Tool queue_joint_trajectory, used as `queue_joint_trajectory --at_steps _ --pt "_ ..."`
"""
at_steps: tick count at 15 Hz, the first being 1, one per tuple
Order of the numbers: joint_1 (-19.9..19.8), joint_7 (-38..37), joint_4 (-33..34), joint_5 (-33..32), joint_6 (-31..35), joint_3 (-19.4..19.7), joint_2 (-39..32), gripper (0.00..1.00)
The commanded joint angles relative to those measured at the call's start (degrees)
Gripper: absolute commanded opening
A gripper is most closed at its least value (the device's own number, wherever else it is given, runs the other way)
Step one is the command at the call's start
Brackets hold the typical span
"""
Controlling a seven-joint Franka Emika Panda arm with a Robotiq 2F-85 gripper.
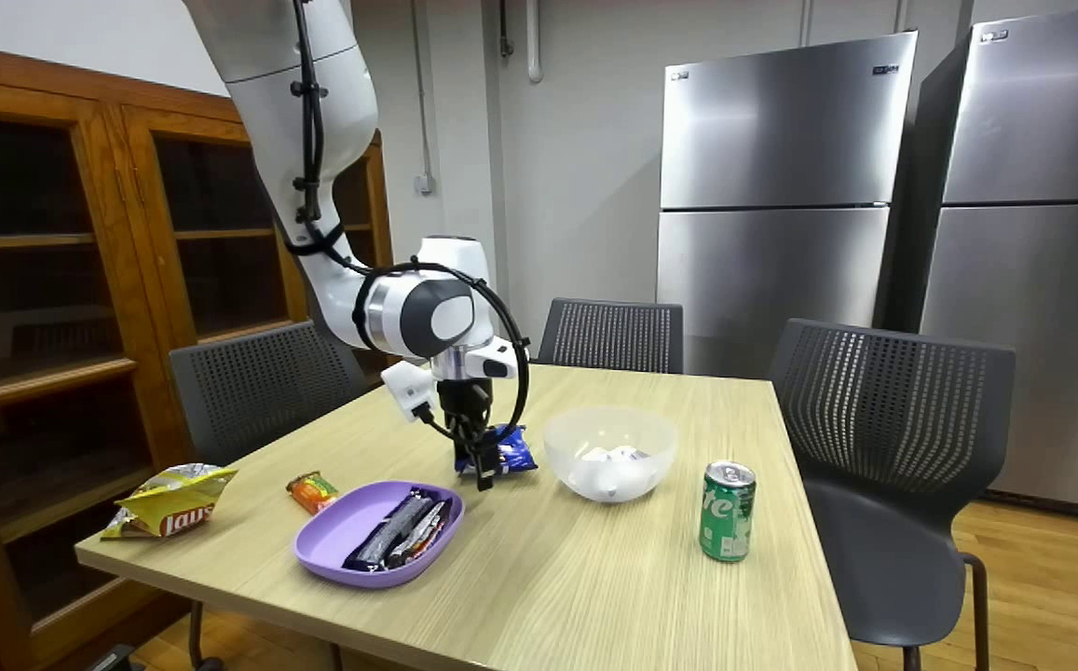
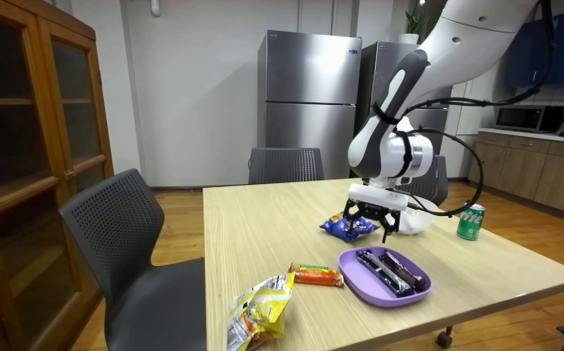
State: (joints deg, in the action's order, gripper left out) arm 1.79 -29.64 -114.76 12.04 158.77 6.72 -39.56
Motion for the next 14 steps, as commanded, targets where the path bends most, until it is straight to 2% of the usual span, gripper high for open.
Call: queue_joint_trajectory --at_steps 1,13,14 --pt "1.27 -1.5 2.23 1.09 -1.5 1.12 -1.16 1.0" --pt "0.75 -2.89 2.87 3.14 -2.11 0.92 -1.57 1.0" --pt "0.72 -2.93 2.88 3.22 -2.07 0.91 -1.56 0.95"
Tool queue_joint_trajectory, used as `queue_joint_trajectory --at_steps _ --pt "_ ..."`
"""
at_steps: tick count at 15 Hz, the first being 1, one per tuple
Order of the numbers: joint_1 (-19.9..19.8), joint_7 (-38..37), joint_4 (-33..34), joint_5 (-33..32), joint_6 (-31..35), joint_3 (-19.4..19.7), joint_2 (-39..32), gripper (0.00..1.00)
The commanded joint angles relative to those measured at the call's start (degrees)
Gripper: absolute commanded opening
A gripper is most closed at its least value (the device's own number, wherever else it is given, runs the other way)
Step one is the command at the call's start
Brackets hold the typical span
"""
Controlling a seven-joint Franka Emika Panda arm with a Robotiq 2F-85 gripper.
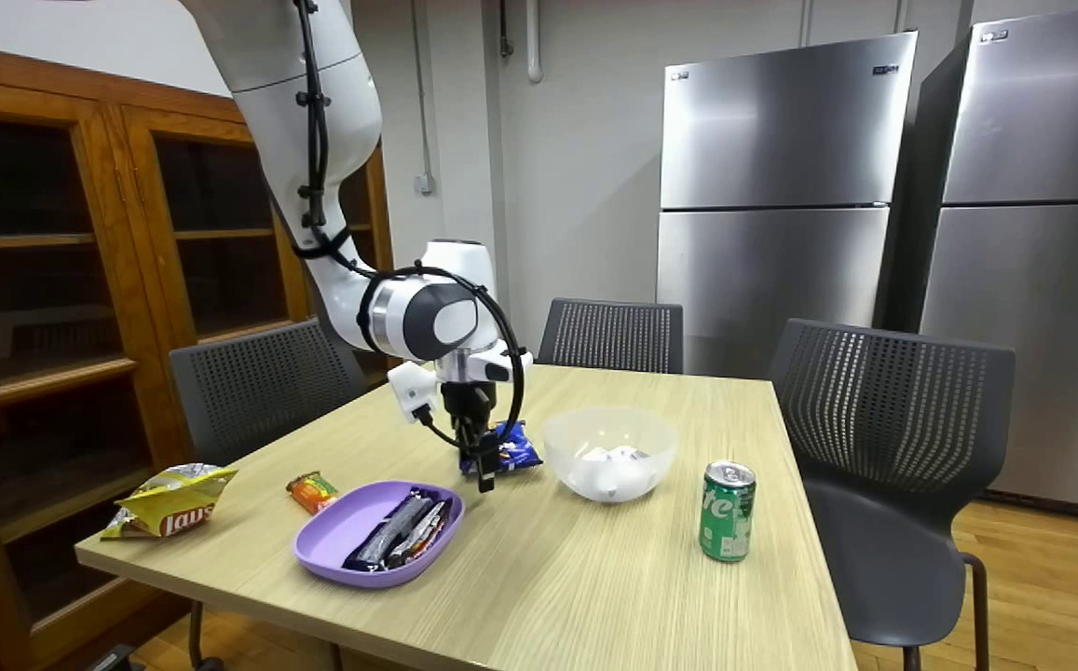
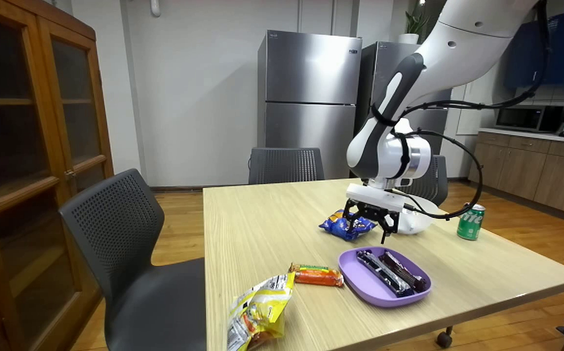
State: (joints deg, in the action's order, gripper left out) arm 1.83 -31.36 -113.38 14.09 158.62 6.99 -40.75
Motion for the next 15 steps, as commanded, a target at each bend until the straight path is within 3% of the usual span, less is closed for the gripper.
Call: queue_joint_trajectory --at_steps 1,3,12,15 --pt "0.67 -1.2 1.5 1.23 -1.91 0.63 -0.37 0.74" --pt "0.72 -1.2 1.55 1.19 -1.82 0.66 -0.37 0.69" --pt "0.66 -0.87 1.47 1.18 -1.32 0.46 -0.28 0.0" --pt "0.68 -0.71 1.38 1.1 -1.17 0.43 -0.24 0.0"
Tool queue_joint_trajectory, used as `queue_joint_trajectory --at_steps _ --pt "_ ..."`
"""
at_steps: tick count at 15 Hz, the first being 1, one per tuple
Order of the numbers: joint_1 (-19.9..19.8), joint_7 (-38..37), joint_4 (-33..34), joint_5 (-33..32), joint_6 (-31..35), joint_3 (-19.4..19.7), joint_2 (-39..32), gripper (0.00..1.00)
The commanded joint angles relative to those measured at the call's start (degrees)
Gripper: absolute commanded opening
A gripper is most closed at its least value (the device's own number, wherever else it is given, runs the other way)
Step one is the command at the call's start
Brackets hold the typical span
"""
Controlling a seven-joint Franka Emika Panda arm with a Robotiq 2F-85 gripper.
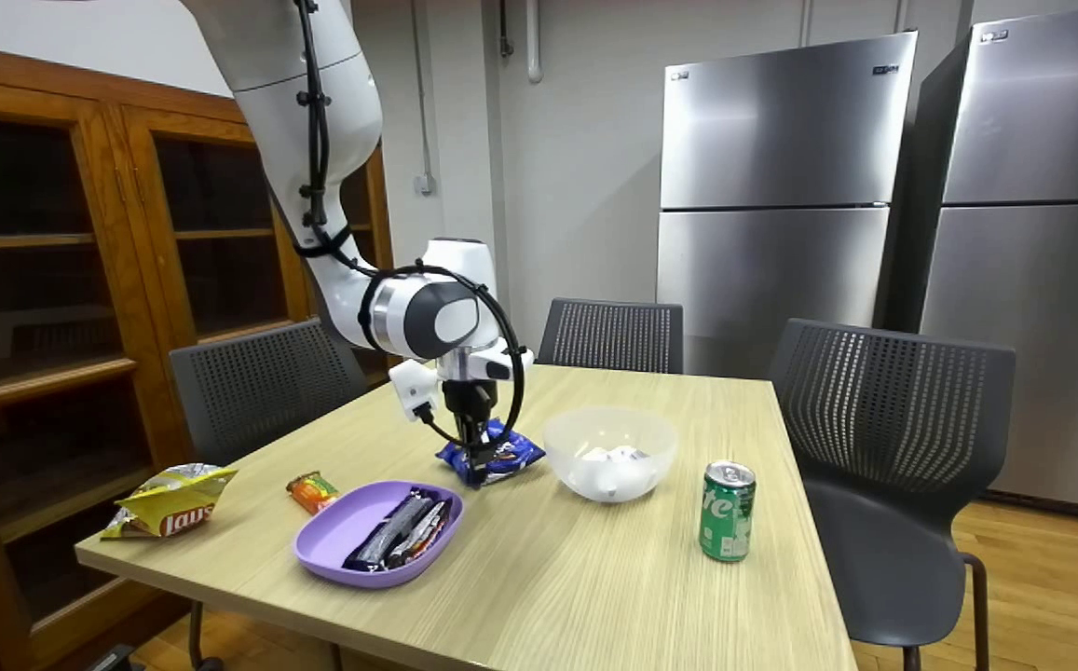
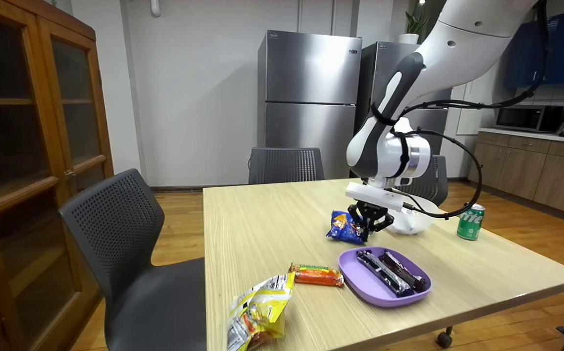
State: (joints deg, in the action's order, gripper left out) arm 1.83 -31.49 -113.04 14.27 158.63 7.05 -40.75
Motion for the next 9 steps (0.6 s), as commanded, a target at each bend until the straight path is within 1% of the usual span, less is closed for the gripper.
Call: queue_joint_trajectory --at_steps 1,5,9 --pt "0.67 -0.53 1.01 0.9 -1.14 0.35 -0.21 0.0" --pt "0.76 0.02 0.16 0.49 -1.63 0.43 0.85 0.0" --pt "0.28 2.91 -2.61 -0.29 -1.8 -0.08 4.26 0.0"
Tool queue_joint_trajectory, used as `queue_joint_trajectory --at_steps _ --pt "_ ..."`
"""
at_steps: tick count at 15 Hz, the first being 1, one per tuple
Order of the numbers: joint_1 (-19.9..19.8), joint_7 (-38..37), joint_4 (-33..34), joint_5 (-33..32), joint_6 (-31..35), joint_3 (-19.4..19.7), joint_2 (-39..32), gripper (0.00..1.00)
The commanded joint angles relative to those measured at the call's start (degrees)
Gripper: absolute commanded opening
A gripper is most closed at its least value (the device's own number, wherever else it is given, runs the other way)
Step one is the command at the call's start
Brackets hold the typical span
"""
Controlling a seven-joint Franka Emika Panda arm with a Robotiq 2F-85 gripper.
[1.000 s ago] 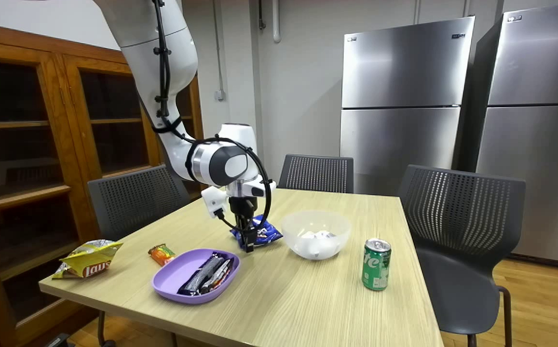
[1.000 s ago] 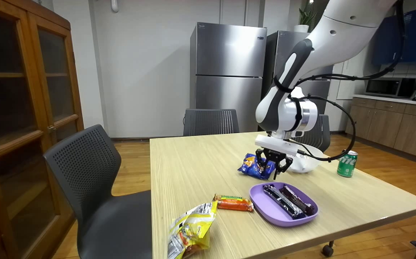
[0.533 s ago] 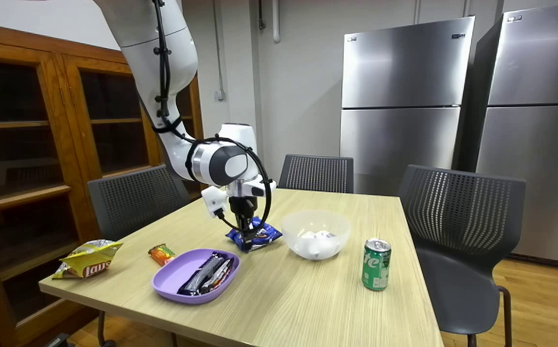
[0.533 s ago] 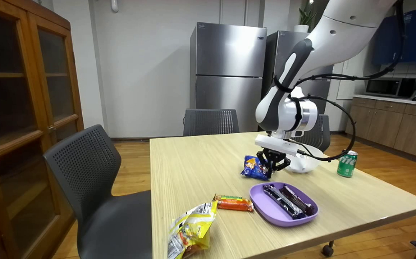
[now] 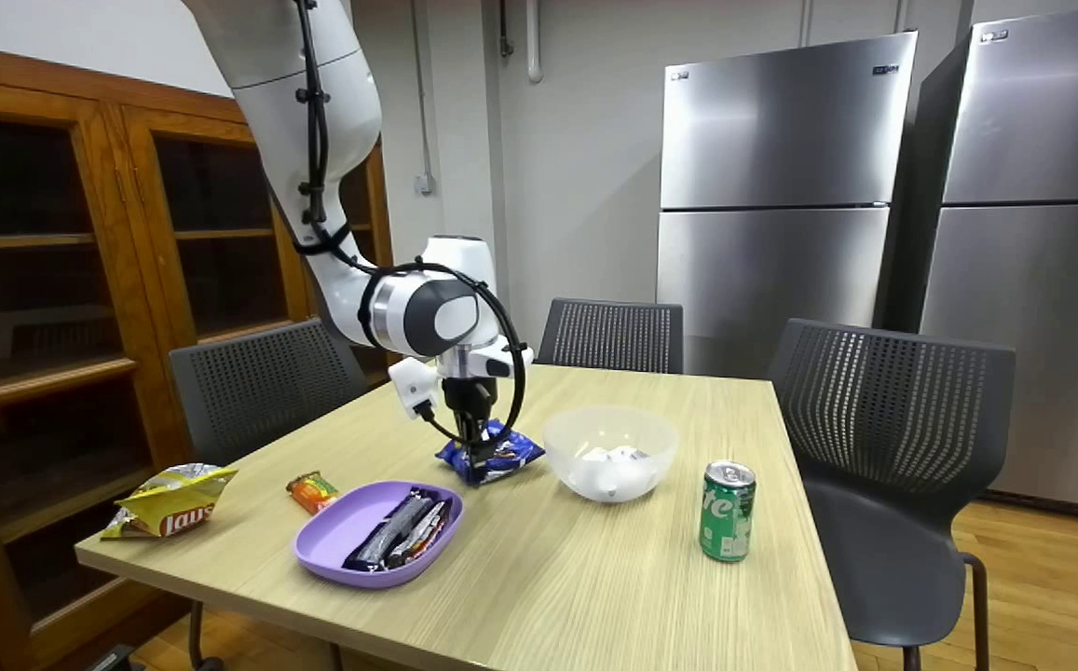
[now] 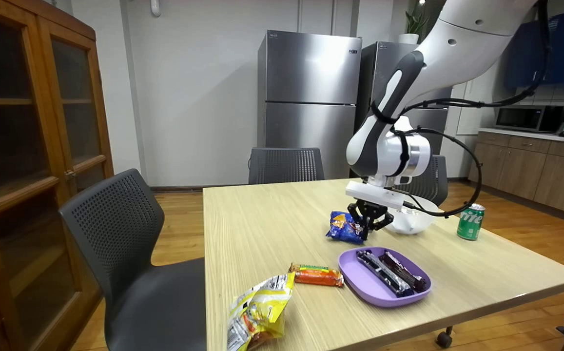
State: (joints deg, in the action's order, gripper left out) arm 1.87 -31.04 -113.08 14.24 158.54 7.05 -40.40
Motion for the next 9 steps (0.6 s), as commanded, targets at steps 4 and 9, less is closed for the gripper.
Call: queue_joint_trajectory --at_steps 4,9 --pt "0.33 6.1 -5.94 -1.21 -0.6 -0.36 8.1 0.0" --pt "0.14 9.52 -9.81 -2.44 -0.05 -0.5 13.51 0.0"
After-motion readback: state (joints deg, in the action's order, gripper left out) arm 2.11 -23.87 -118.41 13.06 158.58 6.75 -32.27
